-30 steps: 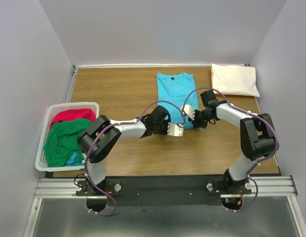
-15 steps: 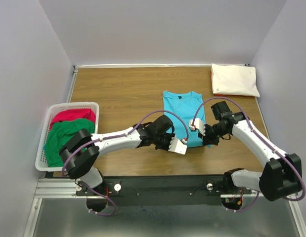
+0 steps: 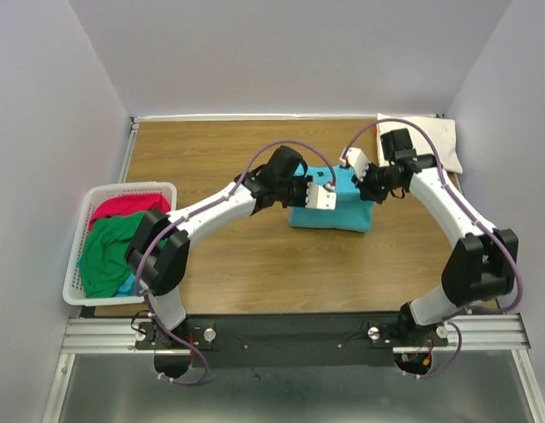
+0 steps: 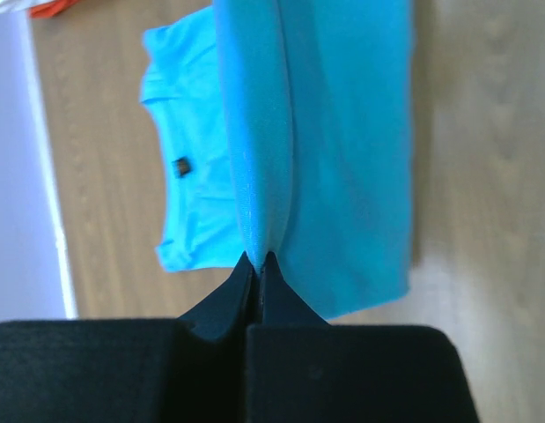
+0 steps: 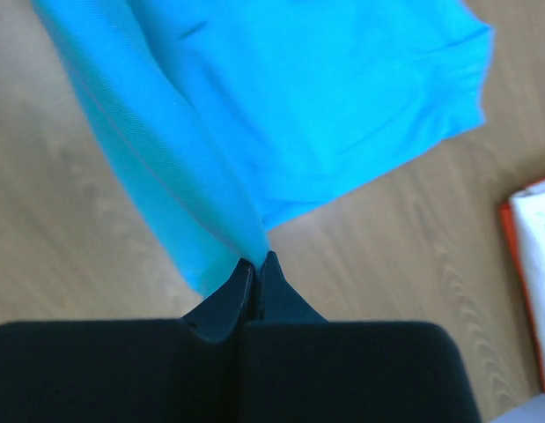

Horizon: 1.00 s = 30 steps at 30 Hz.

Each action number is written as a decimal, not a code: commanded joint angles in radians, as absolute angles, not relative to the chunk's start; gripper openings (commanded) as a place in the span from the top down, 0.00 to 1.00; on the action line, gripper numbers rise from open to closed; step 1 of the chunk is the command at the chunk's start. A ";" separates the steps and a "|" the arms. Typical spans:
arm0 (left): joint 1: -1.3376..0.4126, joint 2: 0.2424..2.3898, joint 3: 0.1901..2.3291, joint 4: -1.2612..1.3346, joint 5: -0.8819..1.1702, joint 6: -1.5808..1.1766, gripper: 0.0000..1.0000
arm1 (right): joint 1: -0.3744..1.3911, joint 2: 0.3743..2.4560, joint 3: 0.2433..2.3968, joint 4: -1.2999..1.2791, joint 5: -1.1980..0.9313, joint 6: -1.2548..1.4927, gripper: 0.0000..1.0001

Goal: Fold and stack the t-shirts
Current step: Fold the tshirt

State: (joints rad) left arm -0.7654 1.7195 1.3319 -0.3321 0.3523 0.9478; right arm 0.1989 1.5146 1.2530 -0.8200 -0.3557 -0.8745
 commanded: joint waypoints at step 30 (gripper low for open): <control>-0.598 2.201 1.738 0.018 0.198 0.904 1.00 | 0.120 2.117 1.773 -0.388 -0.195 -0.562 1.00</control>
State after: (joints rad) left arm -0.6033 2.1696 1.6794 -0.0429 0.2432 0.9146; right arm 0.1291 2.0529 1.7100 -0.4572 -0.2733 -0.6243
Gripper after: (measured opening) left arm 0.012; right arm 0.013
